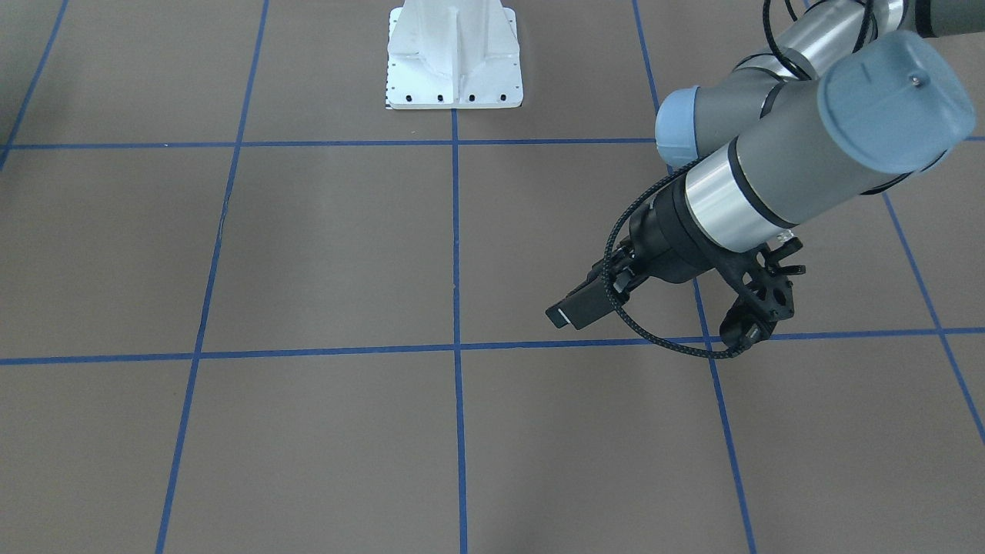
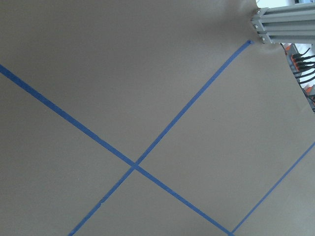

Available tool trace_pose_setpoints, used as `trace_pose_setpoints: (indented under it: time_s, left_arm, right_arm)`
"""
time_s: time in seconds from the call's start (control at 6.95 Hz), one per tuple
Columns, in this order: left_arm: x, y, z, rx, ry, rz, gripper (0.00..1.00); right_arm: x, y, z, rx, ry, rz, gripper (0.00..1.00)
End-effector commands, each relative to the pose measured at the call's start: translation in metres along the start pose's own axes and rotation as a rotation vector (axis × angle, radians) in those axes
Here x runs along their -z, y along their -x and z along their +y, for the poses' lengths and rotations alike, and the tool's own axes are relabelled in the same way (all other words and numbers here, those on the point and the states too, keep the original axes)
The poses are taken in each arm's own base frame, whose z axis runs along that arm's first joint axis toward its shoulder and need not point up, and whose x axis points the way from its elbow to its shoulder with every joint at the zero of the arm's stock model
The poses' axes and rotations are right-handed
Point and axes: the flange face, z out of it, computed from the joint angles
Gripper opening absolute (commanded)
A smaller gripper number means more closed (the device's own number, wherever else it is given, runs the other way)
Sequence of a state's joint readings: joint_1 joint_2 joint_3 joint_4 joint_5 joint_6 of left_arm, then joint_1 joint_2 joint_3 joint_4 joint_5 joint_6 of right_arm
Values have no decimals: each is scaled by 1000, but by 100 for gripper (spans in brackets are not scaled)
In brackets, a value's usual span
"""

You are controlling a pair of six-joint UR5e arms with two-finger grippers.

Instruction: Left arm hands cup to right arm to dump lemon

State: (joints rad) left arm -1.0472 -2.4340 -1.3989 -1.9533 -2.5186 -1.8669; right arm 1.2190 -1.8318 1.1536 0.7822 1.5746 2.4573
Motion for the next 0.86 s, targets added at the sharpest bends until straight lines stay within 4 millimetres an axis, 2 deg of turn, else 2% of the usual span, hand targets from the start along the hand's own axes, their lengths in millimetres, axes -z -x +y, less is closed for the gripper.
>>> trace_pose_setpoints:
  time_s: [0.0, 0.14, 0.72]
  left_arm:
    - [5, -2, 5, -9, 2, 8, 100]
    - [10, -4, 7, -16, 0, 16, 100]
    - [13, -11, 14, -27, 3, 23, 100]
  right_arm:
    - [11, -2, -4, -114, 25, -21, 11]
    - [20, -7, -10, -133, 26, -22, 11]
    - [22, -6, -9, -295, 48, -34, 11]
